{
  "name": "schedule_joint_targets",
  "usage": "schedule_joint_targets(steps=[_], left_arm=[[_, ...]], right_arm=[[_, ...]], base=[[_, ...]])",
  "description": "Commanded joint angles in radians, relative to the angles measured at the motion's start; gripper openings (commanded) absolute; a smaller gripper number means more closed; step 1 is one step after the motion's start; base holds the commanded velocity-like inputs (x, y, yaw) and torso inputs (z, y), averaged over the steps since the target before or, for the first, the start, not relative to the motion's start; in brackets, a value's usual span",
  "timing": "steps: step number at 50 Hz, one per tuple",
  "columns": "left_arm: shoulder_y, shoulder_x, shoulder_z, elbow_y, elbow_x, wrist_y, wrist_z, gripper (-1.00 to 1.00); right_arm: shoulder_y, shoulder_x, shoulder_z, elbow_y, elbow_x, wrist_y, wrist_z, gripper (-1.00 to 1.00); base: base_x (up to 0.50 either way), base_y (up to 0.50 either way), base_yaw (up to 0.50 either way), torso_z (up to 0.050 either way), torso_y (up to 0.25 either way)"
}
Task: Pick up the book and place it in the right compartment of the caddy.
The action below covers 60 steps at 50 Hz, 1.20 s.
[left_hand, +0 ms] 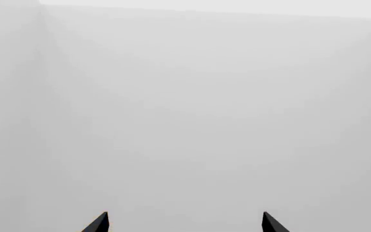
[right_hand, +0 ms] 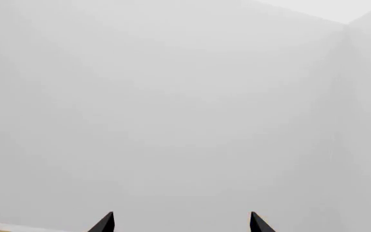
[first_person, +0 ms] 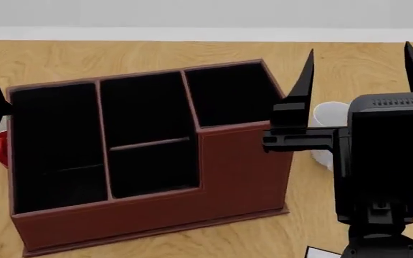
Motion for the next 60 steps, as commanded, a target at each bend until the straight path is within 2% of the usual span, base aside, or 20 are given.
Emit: schedule_joint_targets(steps=[1, 27, 39, 46, 51, 53, 54, 60], left_arm=[[0.005, -0.002, -0.01, 0.002, -0.009, 0.012, -0.006, 1.0], [0.008, -0.01, -0.004, -0.002, -0.019, 0.022, -0.022, 1.0], [0.003, -0.015, -0.012, 0.001, -0.033, 0.019, -0.027, 1.0], [-0.004, -0.021, -0.024, 0.011, -0.045, 0.011, -0.032, 1.0], [-0.021, -0.023, -0.03, 0.014, -0.053, 0.008, -0.035, 1.0], [-0.027, -0.024, -0.03, 0.012, -0.051, 0.015, -0.036, 1.0], [-0.034, -0.022, -0.034, 0.009, -0.053, 0.016, -0.038, 1.0], [-0.046, -0.02, -0.032, 0.001, -0.055, 0.025, -0.04, 1.0]], right_arm=[[0.004, 0.003, -0.009, 0.001, 0.001, 0.001, 0.004, 1.0], [0.01, 0.006, -0.016, 0.0, 0.01, 0.003, 0.013, 1.0], [0.052, 0.034, -0.007, -0.08, 0.035, 0.131, -0.001, 1.0], [0.242, 0.105, 0.039, -0.171, 0.157, 0.427, -0.118, 1.0], [0.455, 0.17, 0.054, -0.127, 0.28, 0.661, -0.255, 1.0], [0.52, 0.224, 0.003, -0.092, 0.313, 0.699, -0.312, 1.0], [0.571, 0.29, -0.136, -0.049, 0.281, 0.673, -0.315, 1.0], [0.752, 0.324, -0.228, 0.074, 0.411, 0.81, -0.47, 1.0]], base=[[0.35, -0.12, 0.0, 0.0, 0.0], [0.33, -0.1, 0.0, 0.0, 0.001], [0.0, 0.0, 0.0, 0.0, 0.001], [0.0, 0.0, 0.0, 0.0, 0.0], [0.0, 0.0, 0.0, 0.0, 0.0], [0.0, 0.0, 0.0, 0.0, 0.0], [0.0, 0.0, 0.0, 0.0, 0.0], [0.0, 0.0, 0.0, 0.0, 0.0]])
